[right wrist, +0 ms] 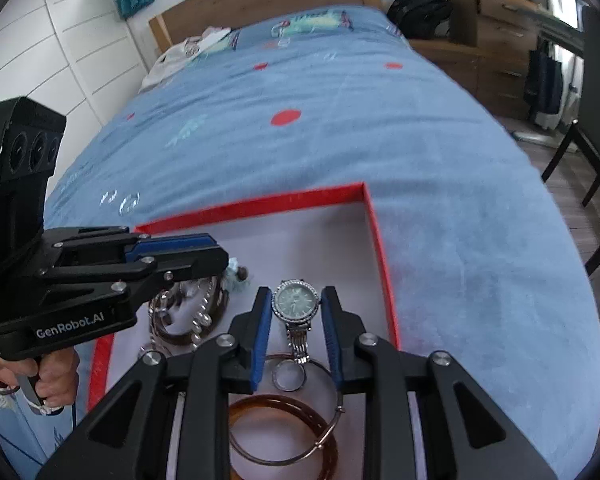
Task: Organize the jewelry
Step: 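Carry the bead bracelet and silver watch over the red box, then open the left tool to drop the bracelet while the right tool releases the watch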
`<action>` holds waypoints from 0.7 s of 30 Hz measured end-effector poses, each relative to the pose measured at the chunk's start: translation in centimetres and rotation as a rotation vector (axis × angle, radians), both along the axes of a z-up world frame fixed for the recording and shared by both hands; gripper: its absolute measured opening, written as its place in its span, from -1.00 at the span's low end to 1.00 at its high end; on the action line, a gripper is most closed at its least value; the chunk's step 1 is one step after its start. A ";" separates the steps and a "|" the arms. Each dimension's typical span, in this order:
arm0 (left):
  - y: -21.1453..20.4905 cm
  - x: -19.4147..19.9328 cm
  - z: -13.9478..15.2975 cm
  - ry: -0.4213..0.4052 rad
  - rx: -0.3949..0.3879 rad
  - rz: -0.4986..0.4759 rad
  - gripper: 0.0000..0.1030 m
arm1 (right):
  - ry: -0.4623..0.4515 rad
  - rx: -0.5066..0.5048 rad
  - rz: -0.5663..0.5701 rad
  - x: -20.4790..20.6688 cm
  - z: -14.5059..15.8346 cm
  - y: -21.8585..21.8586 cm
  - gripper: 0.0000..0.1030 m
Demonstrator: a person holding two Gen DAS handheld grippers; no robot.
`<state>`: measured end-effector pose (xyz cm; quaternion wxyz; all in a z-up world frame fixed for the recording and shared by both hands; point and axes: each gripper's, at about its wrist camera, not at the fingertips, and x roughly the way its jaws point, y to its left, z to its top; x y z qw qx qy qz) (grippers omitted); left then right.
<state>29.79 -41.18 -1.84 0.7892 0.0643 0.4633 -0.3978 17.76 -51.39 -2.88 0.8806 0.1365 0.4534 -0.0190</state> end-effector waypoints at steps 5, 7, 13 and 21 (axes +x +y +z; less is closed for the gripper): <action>-0.3 0.2 -1.0 0.025 0.037 0.009 -0.73 | 0.028 -0.033 0.042 0.5 -0.5 0.3 -0.53; -0.3 0.2 -1.1 0.025 0.047 0.010 -0.73 | 0.034 -0.057 0.063 0.5 -0.5 0.6 -0.53; -0.1 0.0 -1.3 0.008 0.069 0.019 -0.73 | 0.031 -0.119 0.092 -0.4 -0.4 1.7 -0.53; 0.2 -0.1 -1.6 -0.018 0.091 0.018 -0.72 | 0.059 -0.200 0.110 -0.6 -1.0 2.5 -0.52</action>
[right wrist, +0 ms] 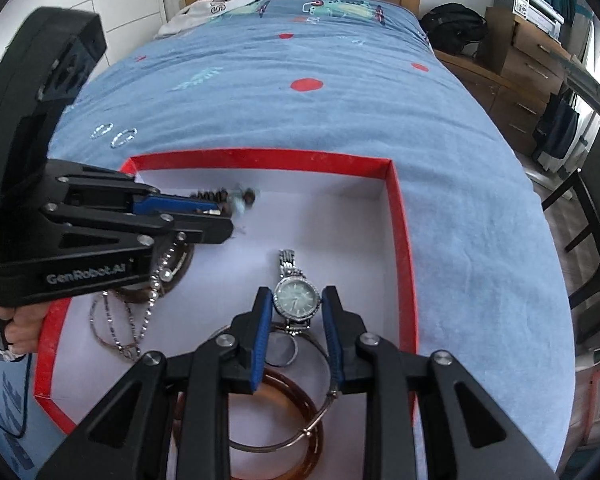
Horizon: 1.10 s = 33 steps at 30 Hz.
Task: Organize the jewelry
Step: 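Open the left tool to drop the bracelet while the right tool releases the watch, then withdraw both tools from the box toward the two silver hoop earrings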
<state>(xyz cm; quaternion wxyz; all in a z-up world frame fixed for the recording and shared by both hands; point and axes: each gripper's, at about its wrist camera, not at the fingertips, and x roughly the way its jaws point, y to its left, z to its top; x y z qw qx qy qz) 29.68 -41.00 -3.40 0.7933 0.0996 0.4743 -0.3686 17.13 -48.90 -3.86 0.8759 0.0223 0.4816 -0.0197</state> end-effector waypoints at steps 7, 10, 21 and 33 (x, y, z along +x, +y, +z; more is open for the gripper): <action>0.5 -0.1 0.4 0.002 -0.018 0.001 -0.53 | -0.011 0.008 -0.010 -0.2 0.2 -0.1 -0.52; 0.7 -0.5 0.9 -0.011 -0.023 0.000 -0.39 | -0.016 -0.006 -0.012 -0.6 0.6 -0.1 -0.49; 3.4 -2.2 4.6 -0.064 -0.055 0.008 -0.30 | -0.045 -0.006 -0.062 -3.3 4.1 0.4 -0.43; 13.6 -1.0 7.6 -0.126 -0.057 0.143 -0.15 | -0.149 0.051 -0.060 -1.8 9.0 7.1 -0.42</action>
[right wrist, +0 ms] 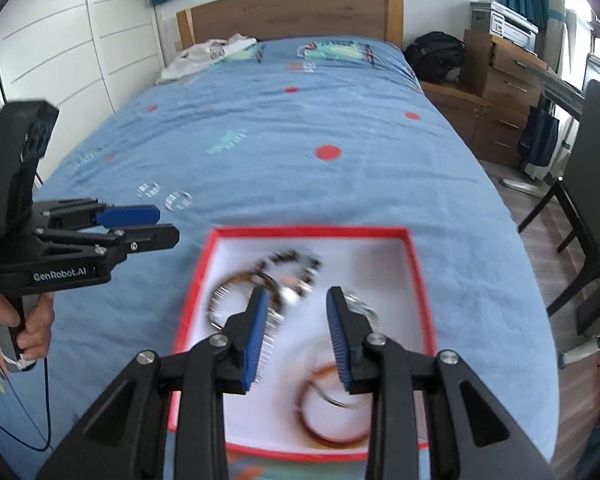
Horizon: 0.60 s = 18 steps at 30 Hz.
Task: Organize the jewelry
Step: 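Withdraw both tools from the box toward the two silver hoop earrings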
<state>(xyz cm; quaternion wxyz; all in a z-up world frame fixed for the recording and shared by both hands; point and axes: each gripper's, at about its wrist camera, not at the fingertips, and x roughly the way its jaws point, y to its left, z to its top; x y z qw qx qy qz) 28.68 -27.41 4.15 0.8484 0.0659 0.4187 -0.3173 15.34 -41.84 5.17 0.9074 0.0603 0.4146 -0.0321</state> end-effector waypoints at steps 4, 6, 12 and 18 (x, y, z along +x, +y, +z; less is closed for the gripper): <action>4.7 0.4 0.0 -0.001 0.008 0.057 -0.15 | -0.008 0.019 0.018 1.0 0.0 2.8 -0.42; 6.8 0.5 -0.2 0.001 0.013 0.085 -0.11 | -0.005 0.024 0.024 1.5 -0.1 3.9 -0.42; 13.1 1.3 -1.7 0.014 0.040 0.179 0.04 | -0.002 0.057 0.045 3.5 -0.8 7.1 -0.42; 15.9 4.0 -3.1 0.026 0.033 0.238 0.08 | -0.014 0.081 0.062 6.8 -1.5 10.4 -0.22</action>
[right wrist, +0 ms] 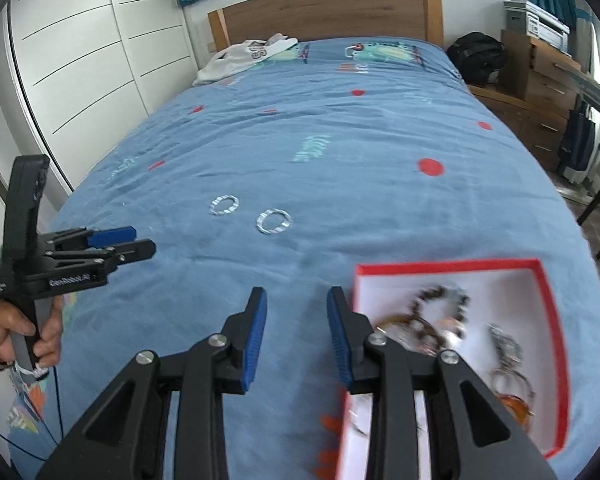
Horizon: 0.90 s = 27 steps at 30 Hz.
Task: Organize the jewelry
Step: 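Withdraw both tools from the box toward the two silver hoop earrings, then close the left tool on one twisted hoop earring while the right tool grasps the other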
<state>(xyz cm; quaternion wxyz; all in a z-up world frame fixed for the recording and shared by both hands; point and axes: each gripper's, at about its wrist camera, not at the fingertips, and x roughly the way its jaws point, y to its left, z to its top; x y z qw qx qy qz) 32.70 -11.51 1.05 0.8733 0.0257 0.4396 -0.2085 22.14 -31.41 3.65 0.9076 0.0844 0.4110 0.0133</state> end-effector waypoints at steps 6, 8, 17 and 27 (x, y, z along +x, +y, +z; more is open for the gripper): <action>-0.6 4.4 -2.2 0.008 0.002 0.004 0.24 | 0.035 0.024 -0.037 5.5 -3.4 1.8 -0.10; -1.2 5.6 -3.2 0.016 0.004 -0.004 0.25 | 0.046 0.033 -0.052 7.2 -4.5 2.0 -0.09; -3.1 8.9 -5.7 0.009 0.035 -0.023 0.22 | 0.093 0.032 -0.050 12.8 -8.1 2.2 -0.07; -2.5 11.1 -6.4 -0.003 0.035 -0.063 -0.12 | 0.098 0.020 -0.001 15.0 -9.1 2.4 -0.07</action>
